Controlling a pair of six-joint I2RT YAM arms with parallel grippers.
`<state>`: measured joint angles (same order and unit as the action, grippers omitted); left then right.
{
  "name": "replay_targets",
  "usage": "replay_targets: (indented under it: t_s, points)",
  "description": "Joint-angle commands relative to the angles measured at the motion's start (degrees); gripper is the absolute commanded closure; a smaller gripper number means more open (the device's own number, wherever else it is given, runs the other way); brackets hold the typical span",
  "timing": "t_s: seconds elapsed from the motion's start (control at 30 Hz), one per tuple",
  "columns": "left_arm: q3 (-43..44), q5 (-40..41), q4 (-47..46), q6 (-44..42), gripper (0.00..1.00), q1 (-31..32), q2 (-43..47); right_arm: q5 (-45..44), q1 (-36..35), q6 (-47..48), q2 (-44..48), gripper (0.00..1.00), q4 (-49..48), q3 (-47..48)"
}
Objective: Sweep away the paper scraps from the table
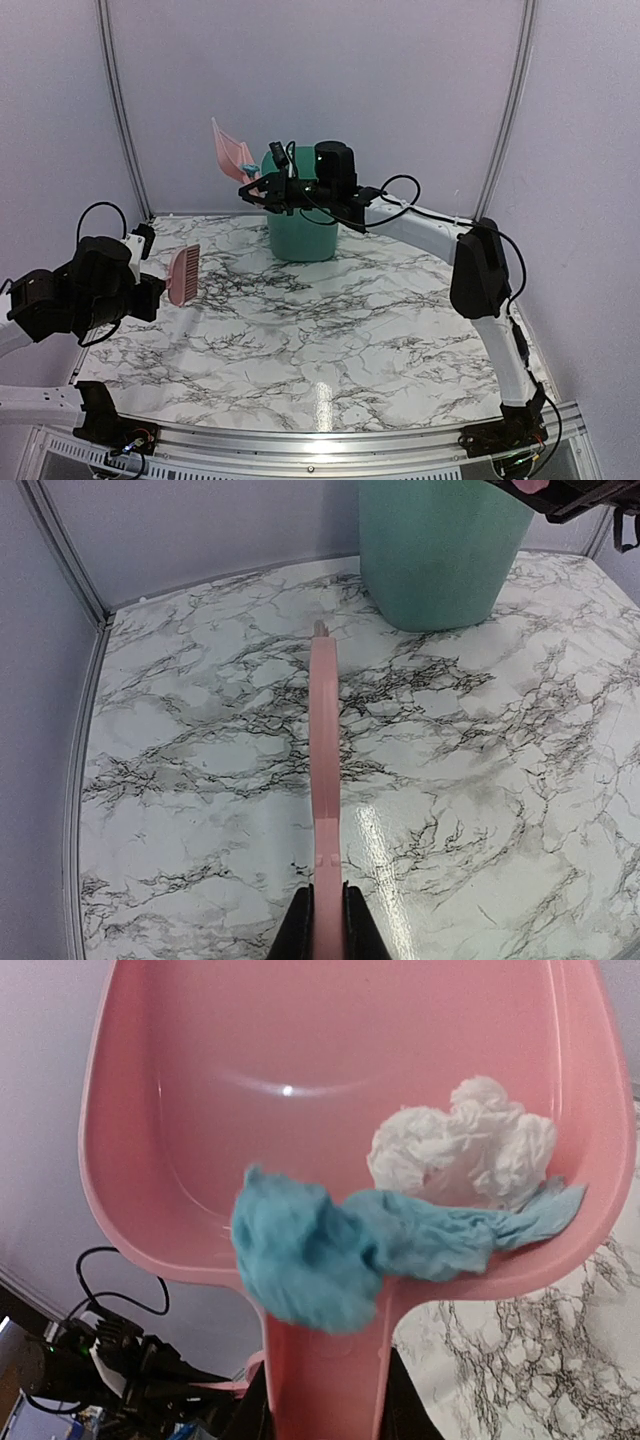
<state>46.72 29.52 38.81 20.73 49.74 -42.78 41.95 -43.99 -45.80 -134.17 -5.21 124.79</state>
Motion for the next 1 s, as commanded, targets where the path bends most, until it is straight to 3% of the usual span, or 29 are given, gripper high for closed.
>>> replay_targets:
  t_s: [0.0, 0.27, 0.47, 0.97]
  points:
    - [-0.5, 0.8, -1.9, 0.6, 0.94, 0.2, 0.1, 5.1, 2.5, -12.4, -3.9, 1.0, -12.3, 6.9]
    - [-0.7, 1.1, -1.9, 0.8, 0.94, 0.2, 0.1, 6.2, 6.4, -31.2, -5.5, 1.0, -31.5, 4.6]
    - [-0.7, 1.0, -1.8, 0.8, 0.94, 0.2, -0.6, 2.7, 8.0, -43.5, -4.0, 1.0, -45.1, -2.2]
    - [-0.6, 1.1, -1.9, 0.9, 0.94, 0.2, -1.0, -4.0, 9.8, -61.1, -4.4, 1.0, -62.1, -8.2]
